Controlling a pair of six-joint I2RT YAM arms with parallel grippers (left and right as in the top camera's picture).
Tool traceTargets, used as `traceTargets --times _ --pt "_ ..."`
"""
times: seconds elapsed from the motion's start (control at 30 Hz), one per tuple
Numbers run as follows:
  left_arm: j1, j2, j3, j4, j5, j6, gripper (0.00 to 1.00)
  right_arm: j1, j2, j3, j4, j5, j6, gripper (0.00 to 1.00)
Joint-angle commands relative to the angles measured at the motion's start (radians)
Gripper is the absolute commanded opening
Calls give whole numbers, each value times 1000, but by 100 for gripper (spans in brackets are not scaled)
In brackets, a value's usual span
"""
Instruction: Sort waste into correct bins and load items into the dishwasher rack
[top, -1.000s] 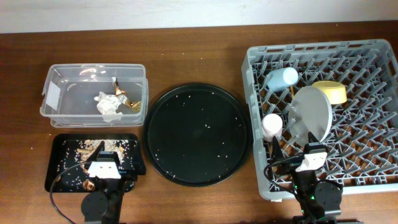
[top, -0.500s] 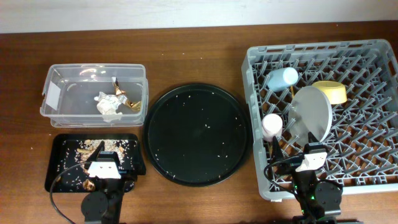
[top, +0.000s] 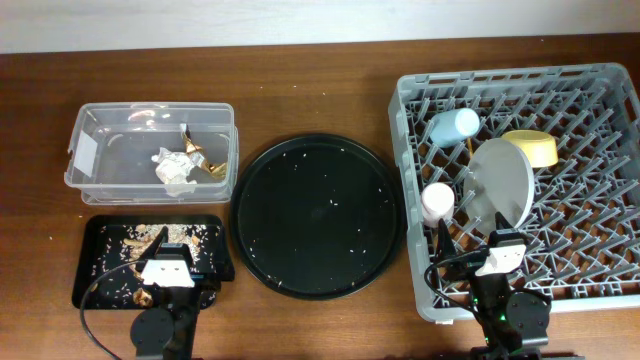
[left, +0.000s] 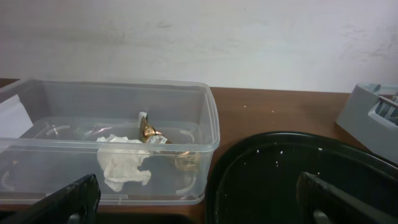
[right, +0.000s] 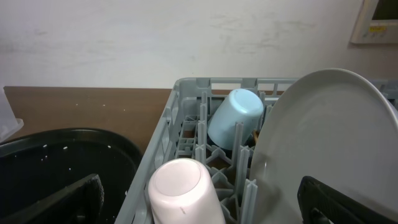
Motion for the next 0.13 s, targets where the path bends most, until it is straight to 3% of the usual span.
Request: traceTargets --times 0.0,0.1 --pt "5 -10 -8 2 -11 19 100 1 -6 -5 -5 5 8 98" --pt "5 -10 -8 2 -11 19 100 1 -6 -5 -5 5 8 98"
